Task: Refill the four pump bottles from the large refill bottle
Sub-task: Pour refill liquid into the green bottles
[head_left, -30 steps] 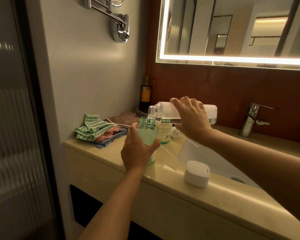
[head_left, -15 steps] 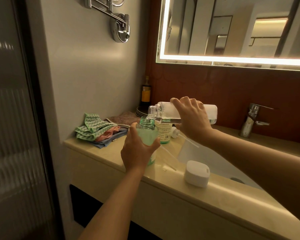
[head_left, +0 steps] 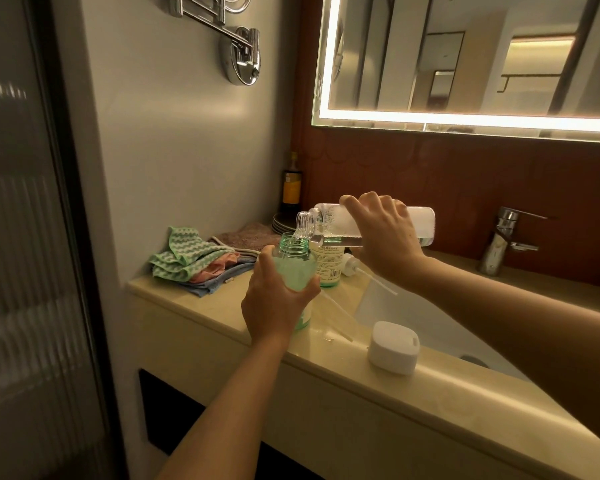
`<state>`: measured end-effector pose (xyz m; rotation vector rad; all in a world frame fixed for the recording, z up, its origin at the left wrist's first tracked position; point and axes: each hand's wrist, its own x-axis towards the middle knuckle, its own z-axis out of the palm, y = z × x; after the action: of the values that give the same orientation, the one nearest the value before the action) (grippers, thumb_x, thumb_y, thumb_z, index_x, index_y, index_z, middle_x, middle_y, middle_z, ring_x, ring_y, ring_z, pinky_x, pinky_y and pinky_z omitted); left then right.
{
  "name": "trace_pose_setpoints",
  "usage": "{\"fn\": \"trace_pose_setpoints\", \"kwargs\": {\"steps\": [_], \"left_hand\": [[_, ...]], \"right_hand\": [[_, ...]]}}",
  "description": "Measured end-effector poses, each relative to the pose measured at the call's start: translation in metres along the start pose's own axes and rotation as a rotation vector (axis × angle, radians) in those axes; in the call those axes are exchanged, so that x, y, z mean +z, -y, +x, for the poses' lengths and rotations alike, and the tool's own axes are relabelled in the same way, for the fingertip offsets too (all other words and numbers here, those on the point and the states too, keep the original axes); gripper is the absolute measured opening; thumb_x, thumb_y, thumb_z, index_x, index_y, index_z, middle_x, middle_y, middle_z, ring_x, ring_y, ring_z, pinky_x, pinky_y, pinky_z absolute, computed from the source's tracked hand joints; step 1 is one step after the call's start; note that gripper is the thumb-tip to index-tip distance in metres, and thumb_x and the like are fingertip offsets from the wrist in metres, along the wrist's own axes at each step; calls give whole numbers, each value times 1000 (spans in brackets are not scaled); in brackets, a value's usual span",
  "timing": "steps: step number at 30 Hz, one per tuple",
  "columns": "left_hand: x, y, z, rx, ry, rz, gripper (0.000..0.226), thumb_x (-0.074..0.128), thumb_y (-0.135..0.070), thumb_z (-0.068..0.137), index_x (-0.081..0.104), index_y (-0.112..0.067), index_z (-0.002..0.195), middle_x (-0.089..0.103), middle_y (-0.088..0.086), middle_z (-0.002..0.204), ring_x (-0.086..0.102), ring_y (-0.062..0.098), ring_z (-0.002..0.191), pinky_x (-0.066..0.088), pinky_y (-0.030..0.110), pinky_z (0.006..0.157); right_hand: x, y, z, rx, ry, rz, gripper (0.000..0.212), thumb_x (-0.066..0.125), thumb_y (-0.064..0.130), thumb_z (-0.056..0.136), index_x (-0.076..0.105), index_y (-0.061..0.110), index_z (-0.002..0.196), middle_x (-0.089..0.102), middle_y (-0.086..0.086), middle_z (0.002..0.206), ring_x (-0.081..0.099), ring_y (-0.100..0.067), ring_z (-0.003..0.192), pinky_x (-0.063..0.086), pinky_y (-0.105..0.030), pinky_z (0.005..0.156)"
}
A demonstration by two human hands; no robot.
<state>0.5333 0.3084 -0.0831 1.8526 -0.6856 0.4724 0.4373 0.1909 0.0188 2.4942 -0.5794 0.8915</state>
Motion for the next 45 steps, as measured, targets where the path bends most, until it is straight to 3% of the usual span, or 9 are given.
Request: {"fn": "trace_pose_setpoints", "kwargs": {"steps": [25, 45], "left_hand": [[0, 0, 0, 1, 2, 5, 82, 66, -59, 70, 31, -20, 133, 53, 3, 125, 56, 20, 106, 41, 25, 67], [1, 1, 0, 4, -4, 1, 82, 67, -59, 70, 31, -20, 133, 53, 4, 125, 56, 20, 105, 46, 28, 70]], "right_hand": [[1, -1, 1, -5, -15, -21, 62, 68, 22, 78, 38, 19, 132, 49, -11, 120, 47, -30, 108, 35, -44, 98], [0, 1, 0, 4, -25, -9, 60, 67, 21, 80, 38, 19, 133, 49, -11, 121, 47, -30, 108, 34, -44, 98]]}}
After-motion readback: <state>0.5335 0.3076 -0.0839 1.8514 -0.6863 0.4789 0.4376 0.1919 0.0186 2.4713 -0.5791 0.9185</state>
